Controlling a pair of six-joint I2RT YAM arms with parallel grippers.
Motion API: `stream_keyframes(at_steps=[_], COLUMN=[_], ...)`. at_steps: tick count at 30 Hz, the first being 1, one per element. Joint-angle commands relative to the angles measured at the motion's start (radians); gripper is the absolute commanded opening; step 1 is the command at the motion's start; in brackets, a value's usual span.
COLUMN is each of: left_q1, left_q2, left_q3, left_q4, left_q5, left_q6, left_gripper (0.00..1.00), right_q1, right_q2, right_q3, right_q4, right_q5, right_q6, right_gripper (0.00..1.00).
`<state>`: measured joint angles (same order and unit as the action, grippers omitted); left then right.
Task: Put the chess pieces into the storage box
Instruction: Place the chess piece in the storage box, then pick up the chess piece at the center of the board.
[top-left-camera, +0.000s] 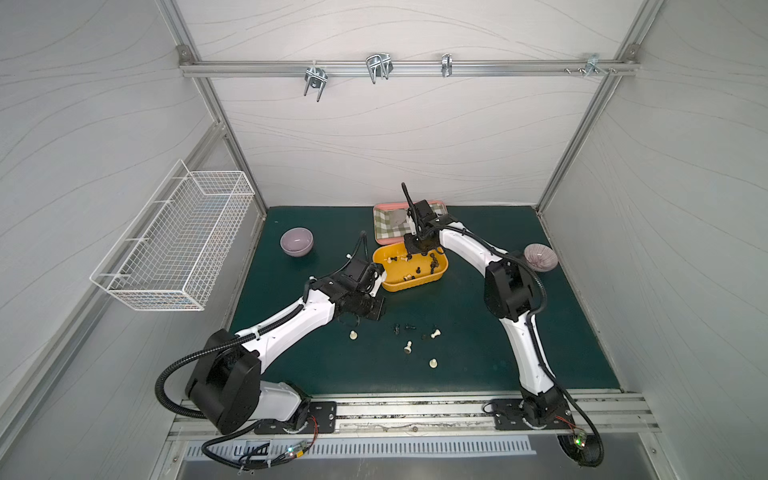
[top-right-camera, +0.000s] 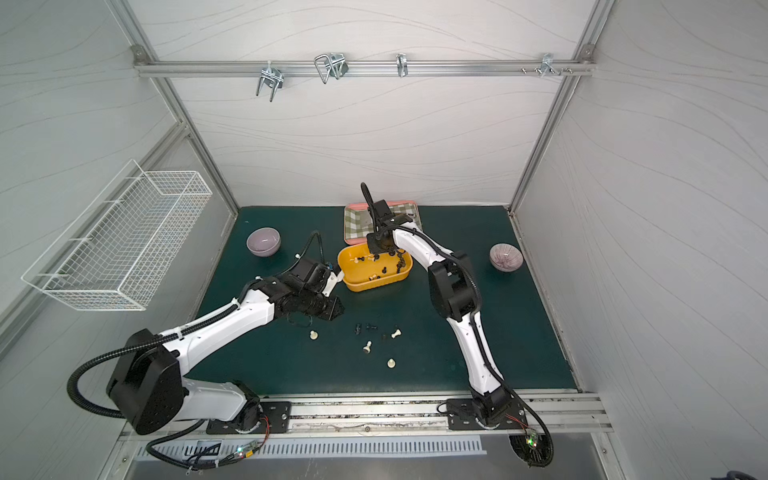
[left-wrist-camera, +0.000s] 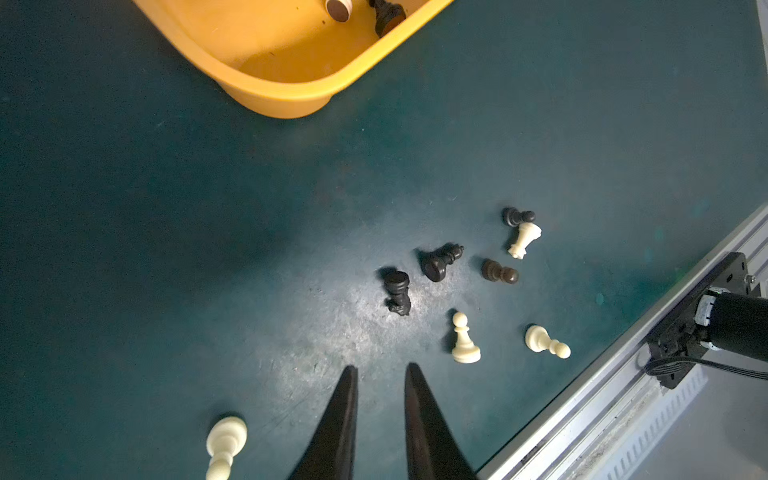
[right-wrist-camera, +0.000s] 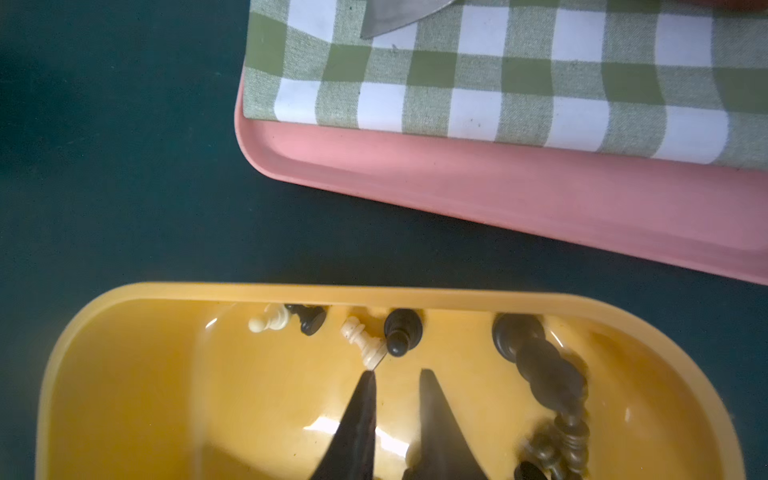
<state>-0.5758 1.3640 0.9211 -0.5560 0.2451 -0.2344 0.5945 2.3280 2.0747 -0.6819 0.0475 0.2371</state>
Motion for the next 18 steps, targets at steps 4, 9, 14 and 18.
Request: stream_keyframes(at_steps=[4, 9, 14, 18], left_q1=[0.011, 0.014, 0.018, 0.020], left_q2=[-0.033, -0.048, -0.058, -0.071], left_q3=[0.018, 0.019, 0.024, 0.021], left_q4=[-0.038, -0.063, -0.113, -0.157], left_q5=[-0.036, -0.058, -0.091, -0.133], left_q6=[0.026, 0.025, 0.023, 0.018], left_gripper=[0.23, 0.23, 0.24, 0.26], right_q1=[0.005, 0.005, 0.006, 0.005], right_q2=[-0.125, -0.209, -0.322, -0.435], right_q3=[-0.015, -0.085, -0.209, -0.356], right_q4=[0.000, 0.035, 0.076, 0.117], right_q5=[-0.002, -0.009, -0.025, -0.027], right_q6=[-0.012, -0.012, -0.015, -0.023], right_gripper=[0.22, 0.22, 0.22, 0.22])
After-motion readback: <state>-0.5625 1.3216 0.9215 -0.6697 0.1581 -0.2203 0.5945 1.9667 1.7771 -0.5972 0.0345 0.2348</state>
